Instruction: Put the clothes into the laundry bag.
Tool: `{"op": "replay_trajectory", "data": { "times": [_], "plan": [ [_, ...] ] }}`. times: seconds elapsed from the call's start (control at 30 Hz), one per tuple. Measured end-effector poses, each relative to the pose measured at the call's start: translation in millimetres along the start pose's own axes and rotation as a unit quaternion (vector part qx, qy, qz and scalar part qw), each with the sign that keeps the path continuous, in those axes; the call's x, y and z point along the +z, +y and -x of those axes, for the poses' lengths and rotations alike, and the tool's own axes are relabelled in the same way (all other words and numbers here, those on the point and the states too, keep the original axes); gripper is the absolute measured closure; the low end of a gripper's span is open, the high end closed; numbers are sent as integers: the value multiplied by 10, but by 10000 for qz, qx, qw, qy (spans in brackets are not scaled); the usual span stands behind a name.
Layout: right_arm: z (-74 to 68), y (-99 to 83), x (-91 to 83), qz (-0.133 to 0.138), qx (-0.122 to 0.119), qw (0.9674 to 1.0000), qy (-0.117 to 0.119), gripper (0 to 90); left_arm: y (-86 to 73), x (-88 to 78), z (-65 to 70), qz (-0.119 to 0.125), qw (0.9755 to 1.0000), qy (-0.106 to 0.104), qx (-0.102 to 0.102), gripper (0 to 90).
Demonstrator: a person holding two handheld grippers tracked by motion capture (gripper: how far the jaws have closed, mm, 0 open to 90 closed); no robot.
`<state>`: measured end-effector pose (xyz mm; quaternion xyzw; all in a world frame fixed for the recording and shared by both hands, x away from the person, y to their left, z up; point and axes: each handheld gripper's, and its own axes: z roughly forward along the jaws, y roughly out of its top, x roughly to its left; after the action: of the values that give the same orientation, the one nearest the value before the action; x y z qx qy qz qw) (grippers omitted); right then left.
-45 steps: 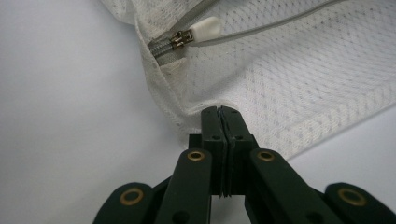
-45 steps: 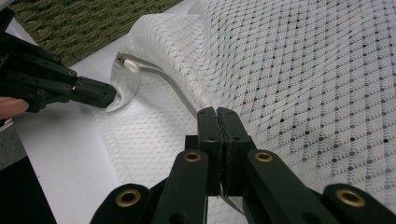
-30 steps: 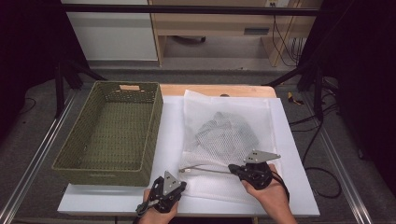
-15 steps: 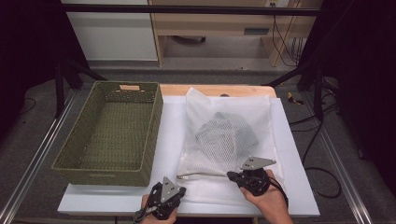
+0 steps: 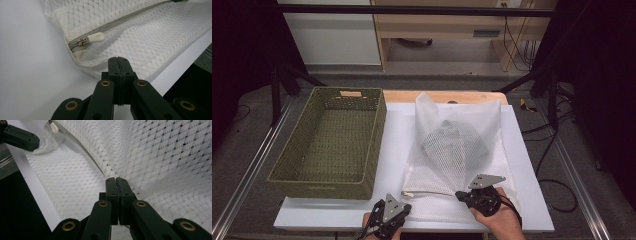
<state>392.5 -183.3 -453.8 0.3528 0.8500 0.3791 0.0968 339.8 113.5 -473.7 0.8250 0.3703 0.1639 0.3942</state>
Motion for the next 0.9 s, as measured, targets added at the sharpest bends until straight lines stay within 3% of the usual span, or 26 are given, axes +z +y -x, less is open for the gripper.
{"op": "replay_trajectory", "data": {
  "times": [0.57,0.8,0.9],
  "plan": [
    [-15,-82,50,-240,-36,9997,-2,890,-46,21,30,-47,10000,29,66,891],
    [3,-87,45,-120,21,9999,-35,848,-38,-5,18,3,9997,252,8,713],
    [8,-88,41,-33,5,10000,-65,770,-32,-25,10,34,9994,337,-22,608]
  ]
}}
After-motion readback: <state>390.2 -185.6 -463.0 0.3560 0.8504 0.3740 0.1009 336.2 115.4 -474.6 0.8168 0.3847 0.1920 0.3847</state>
